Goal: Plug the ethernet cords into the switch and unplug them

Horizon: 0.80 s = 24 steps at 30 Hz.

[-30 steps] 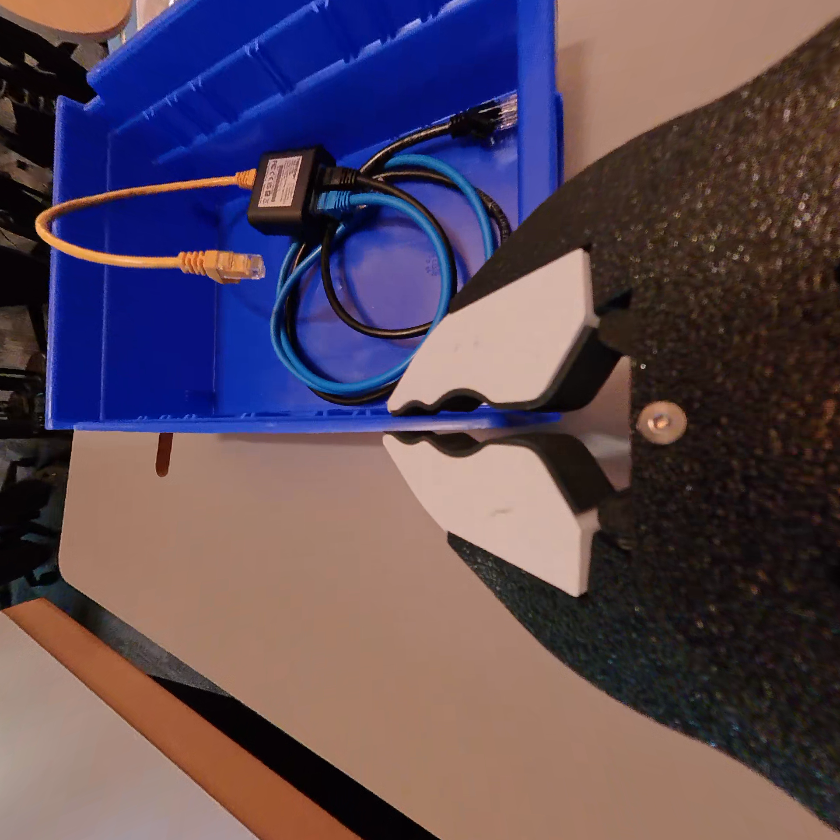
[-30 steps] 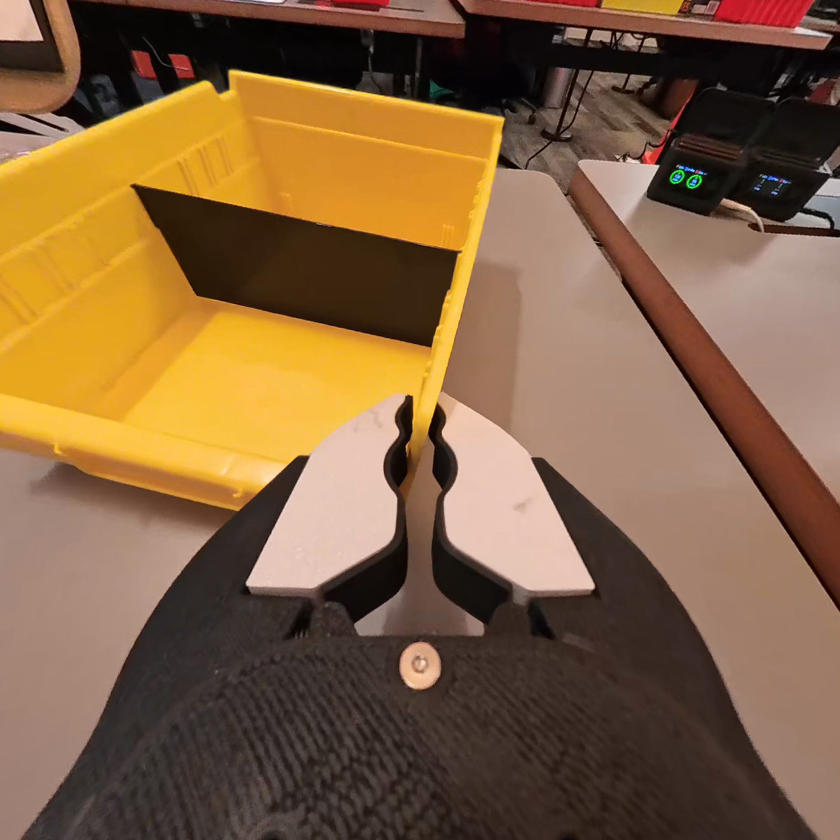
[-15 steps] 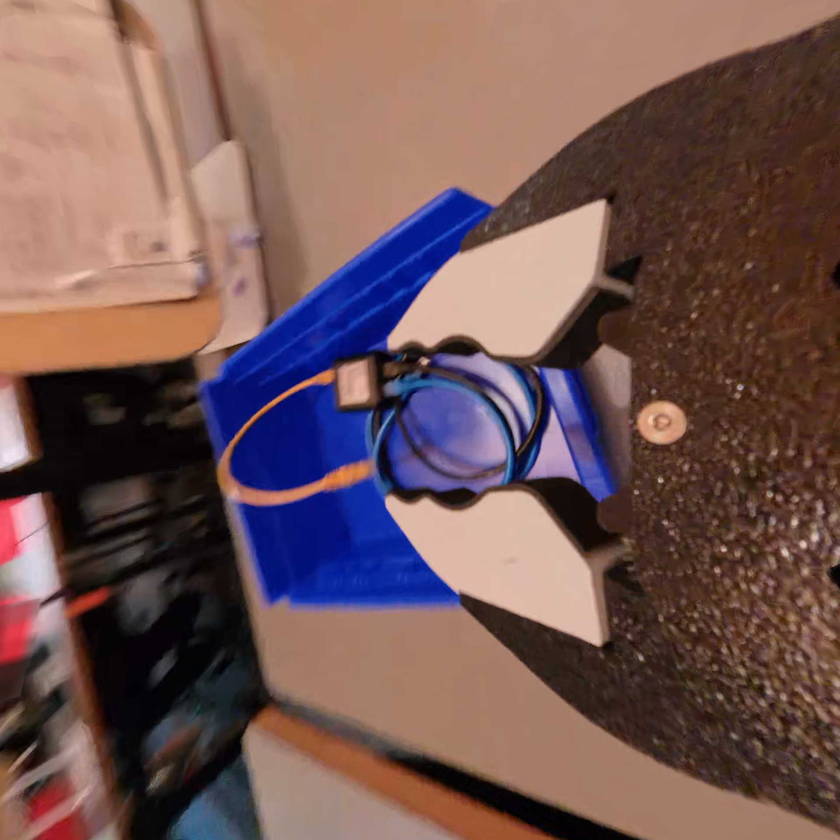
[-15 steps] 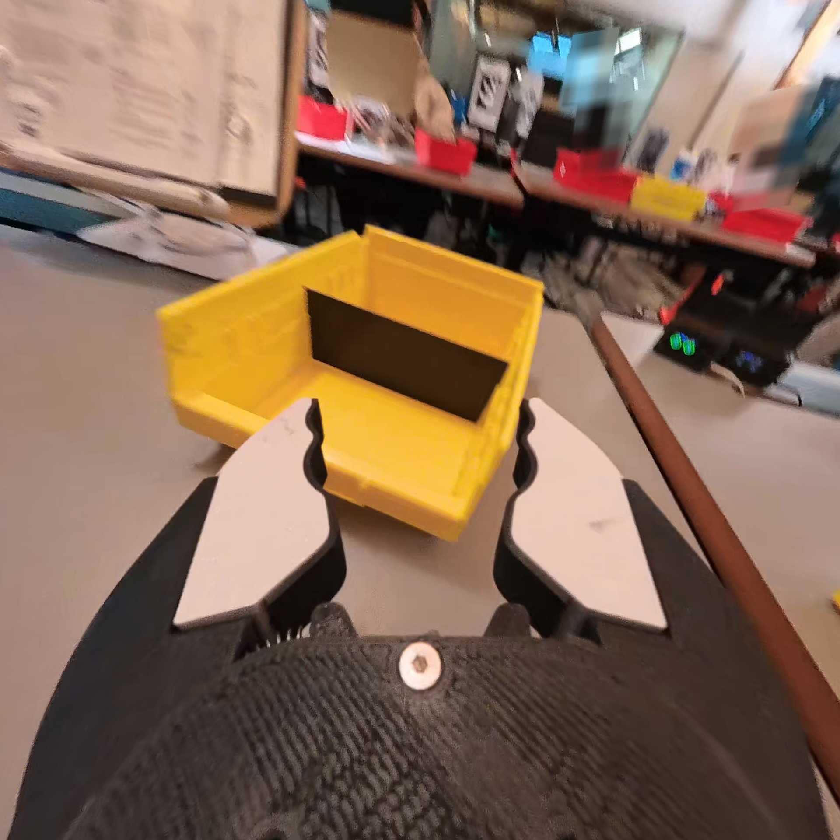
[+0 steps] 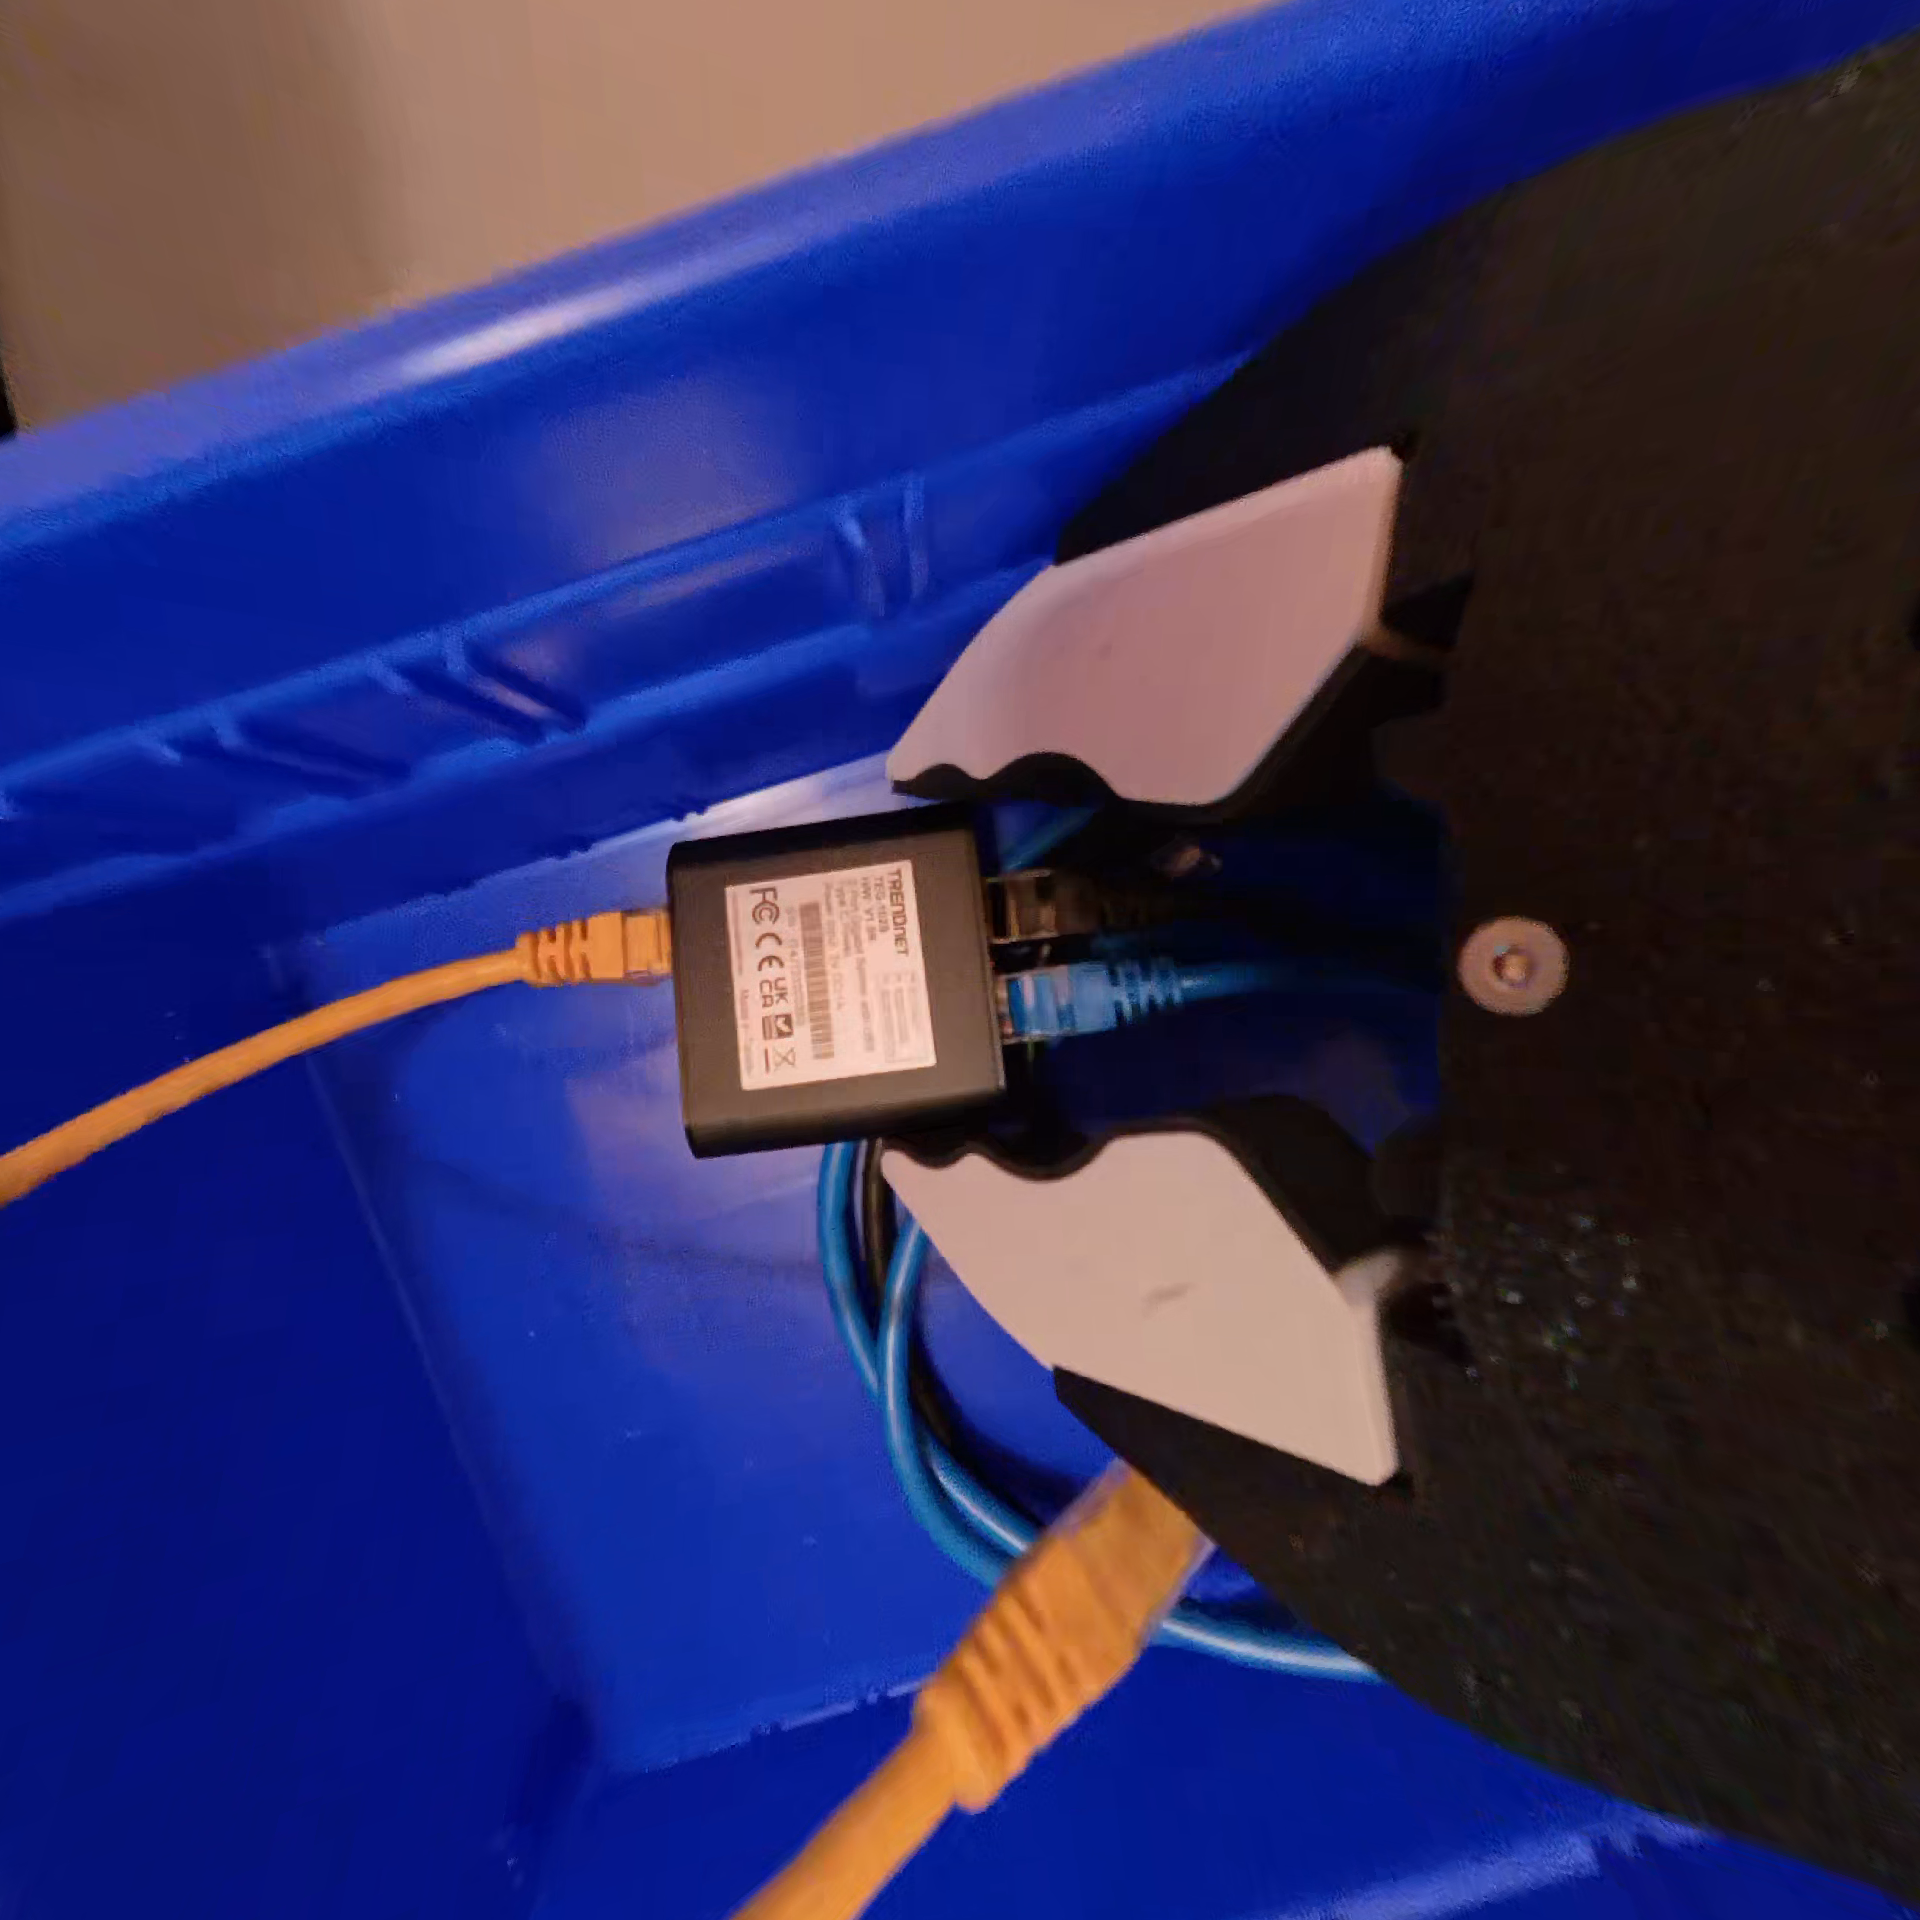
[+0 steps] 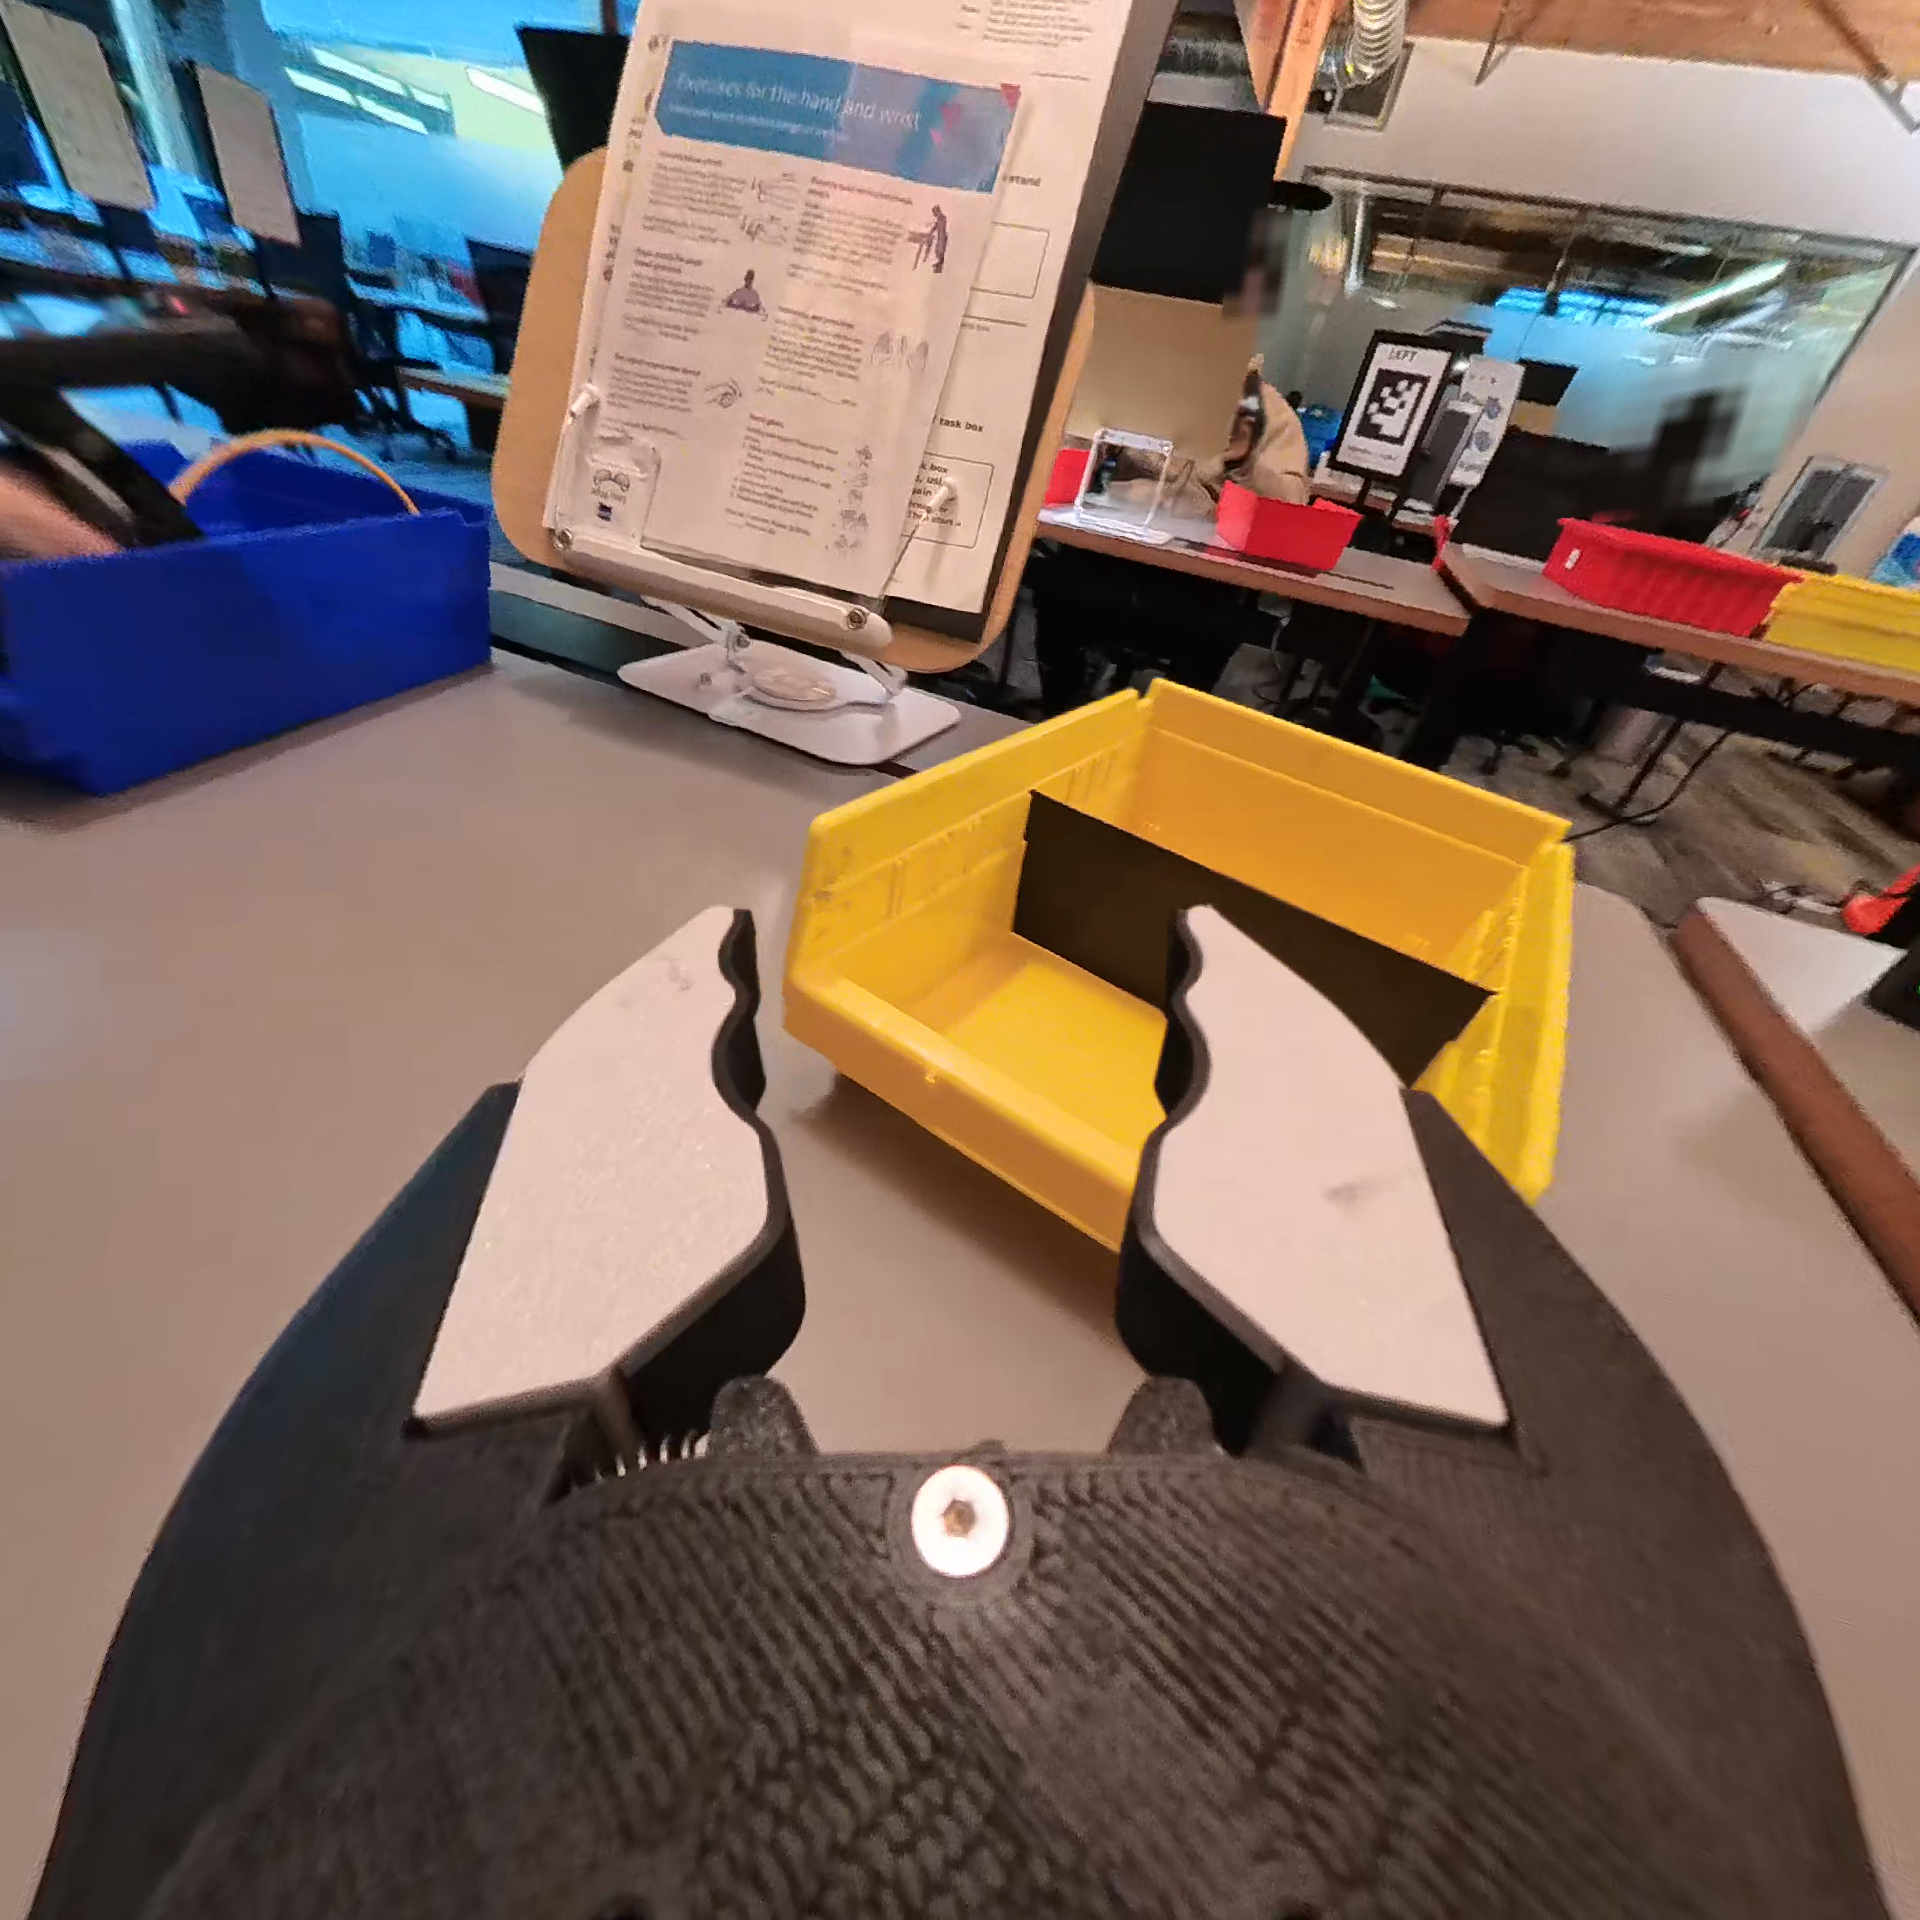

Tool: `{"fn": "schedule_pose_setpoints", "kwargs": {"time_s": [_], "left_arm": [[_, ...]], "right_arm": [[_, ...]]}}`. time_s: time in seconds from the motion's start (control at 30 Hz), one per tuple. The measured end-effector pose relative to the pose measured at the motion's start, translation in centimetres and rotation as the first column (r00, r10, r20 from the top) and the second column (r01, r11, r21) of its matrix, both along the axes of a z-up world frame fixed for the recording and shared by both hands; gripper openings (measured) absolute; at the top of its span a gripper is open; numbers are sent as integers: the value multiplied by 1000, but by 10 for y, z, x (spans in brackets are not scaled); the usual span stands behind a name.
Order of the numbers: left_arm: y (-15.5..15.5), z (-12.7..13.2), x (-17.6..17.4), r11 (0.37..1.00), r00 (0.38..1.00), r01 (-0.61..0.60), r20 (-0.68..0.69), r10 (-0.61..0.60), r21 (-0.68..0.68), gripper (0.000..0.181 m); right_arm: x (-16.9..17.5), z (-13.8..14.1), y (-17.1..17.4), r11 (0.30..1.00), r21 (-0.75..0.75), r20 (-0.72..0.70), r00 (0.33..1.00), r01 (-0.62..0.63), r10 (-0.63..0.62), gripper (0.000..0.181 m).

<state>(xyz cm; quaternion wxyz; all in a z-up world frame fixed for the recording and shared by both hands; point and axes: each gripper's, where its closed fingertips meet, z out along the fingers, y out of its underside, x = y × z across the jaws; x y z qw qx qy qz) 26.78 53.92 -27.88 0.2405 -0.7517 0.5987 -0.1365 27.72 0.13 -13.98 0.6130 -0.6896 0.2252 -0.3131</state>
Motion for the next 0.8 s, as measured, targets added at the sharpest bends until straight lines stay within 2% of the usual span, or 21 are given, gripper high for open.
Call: {"fn": "schedule_pose_setpoints", "kwargs": {"time_s": [0.07,0.17,0.27,0.4,0.57,0.63,0.73,0.8], "left_arm": [[1,0,2,1000,999,11,45,-11,10,60],[0,9,-3,994,995,71,59,-76,88,59],[-4,43,-8,987,979,84,173,-108,135,59],[-21,117,-23,974,922,136,336,-192,183,58],[-55,229,-61,927,817,202,468,-338,317,58],[-78,274,-80,900,760,236,507,-407,367,58],[-132,338,-113,845,624,340,574,-530,412,58],[-169,360,-131,795,546,454,579,-605,403,58]], "right_arm": [[-2,-3,5,999,44,-36,999,-31,33,72],[-3,-9,10,998,31,-46,998,-45,47,71],[-7,-9,16,998,-1,-34,998,-61,61,70],[-16,-5,31,994,5,-27,994,-106,106,69],[-36,0,64,977,22,-23,977,-211,212,70],[-47,3,79,965,13,-5,965,-262,263,70],[-66,12,101,933,21,17,933,-360,360,72],[-80,20,114,898,54,27,900,-437,436,73]]}}
